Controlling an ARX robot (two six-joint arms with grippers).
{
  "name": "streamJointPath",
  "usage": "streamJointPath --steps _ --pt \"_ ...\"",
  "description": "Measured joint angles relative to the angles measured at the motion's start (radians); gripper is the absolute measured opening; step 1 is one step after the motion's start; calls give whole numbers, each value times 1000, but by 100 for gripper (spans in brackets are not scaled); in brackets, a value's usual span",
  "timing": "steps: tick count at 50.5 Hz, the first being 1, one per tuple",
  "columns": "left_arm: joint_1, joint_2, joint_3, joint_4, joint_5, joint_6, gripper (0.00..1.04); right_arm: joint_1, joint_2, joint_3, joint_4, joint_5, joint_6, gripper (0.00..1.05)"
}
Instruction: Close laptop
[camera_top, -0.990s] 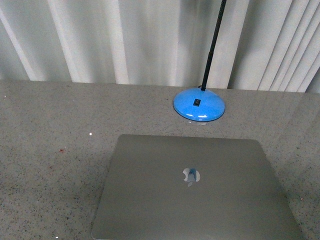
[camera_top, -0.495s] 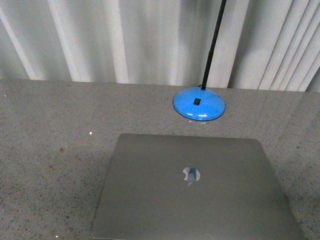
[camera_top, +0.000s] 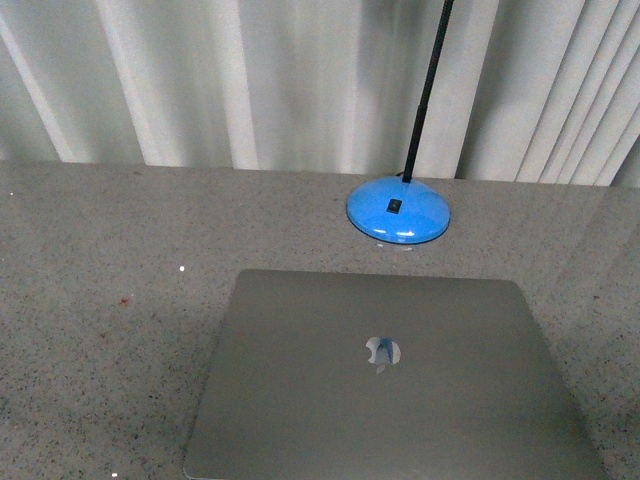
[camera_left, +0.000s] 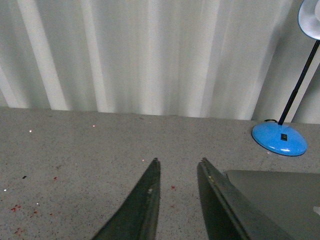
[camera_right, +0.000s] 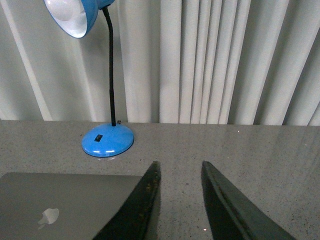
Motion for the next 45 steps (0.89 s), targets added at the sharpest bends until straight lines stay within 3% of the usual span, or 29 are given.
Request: streamJointPath --steps 12,18,45 --pt "0 0 0 0 0 0 79 0 0 0 0 0 0 81" --pt "0 0 0 0 0 0 98 0 0 0 0 0 0 99" --pt "0 0 0 0 0 2 98 0 0 0 0 0 0 97"
